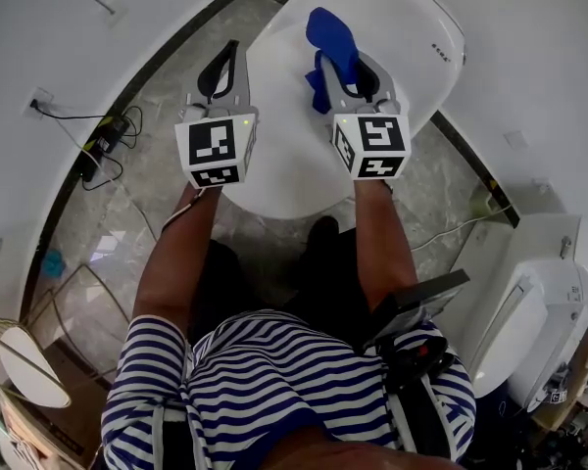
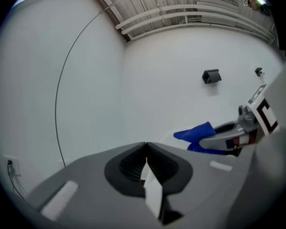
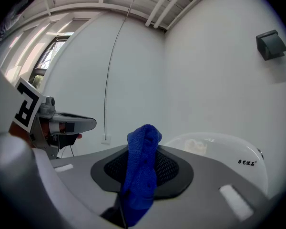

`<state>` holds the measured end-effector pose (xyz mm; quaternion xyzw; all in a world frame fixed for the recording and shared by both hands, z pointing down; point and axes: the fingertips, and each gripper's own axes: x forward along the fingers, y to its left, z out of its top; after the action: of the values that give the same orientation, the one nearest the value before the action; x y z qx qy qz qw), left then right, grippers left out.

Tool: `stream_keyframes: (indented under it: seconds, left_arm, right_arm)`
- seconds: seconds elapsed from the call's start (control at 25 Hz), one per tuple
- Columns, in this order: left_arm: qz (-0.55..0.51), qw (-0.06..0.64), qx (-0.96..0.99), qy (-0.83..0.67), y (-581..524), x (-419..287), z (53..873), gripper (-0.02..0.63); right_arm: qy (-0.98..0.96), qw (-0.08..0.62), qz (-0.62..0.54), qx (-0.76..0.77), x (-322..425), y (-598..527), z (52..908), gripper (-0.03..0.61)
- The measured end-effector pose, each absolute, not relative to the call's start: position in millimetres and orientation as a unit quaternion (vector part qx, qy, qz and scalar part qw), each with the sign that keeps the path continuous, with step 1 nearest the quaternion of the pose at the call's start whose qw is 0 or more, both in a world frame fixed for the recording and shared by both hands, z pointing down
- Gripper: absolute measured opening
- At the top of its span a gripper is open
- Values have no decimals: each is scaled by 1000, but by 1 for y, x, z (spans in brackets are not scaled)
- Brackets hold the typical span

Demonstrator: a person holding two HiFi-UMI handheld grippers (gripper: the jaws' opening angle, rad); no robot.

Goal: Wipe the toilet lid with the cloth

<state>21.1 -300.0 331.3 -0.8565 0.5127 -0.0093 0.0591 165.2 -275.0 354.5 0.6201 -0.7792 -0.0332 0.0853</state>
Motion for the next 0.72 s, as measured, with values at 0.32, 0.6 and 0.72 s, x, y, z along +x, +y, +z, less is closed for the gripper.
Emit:
stream_keyframes:
  seconds: [0.32, 0.6, 0.72]
  left_arm:
    - [-19, 63, -853, 518, -309, 7, 336, 2]
    - [-23, 58, -849, 525, -318, -8, 338, 2]
    - [-22, 57, -846, 530, -322, -16, 337, 2]
  right_arm:
    - [-763, 154, 1, 627, 198, -318, 365, 114]
    - [-769, 284, 11, 572, 189, -375, 399, 112]
    - [-768, 329, 16, 549, 185, -393, 412, 112]
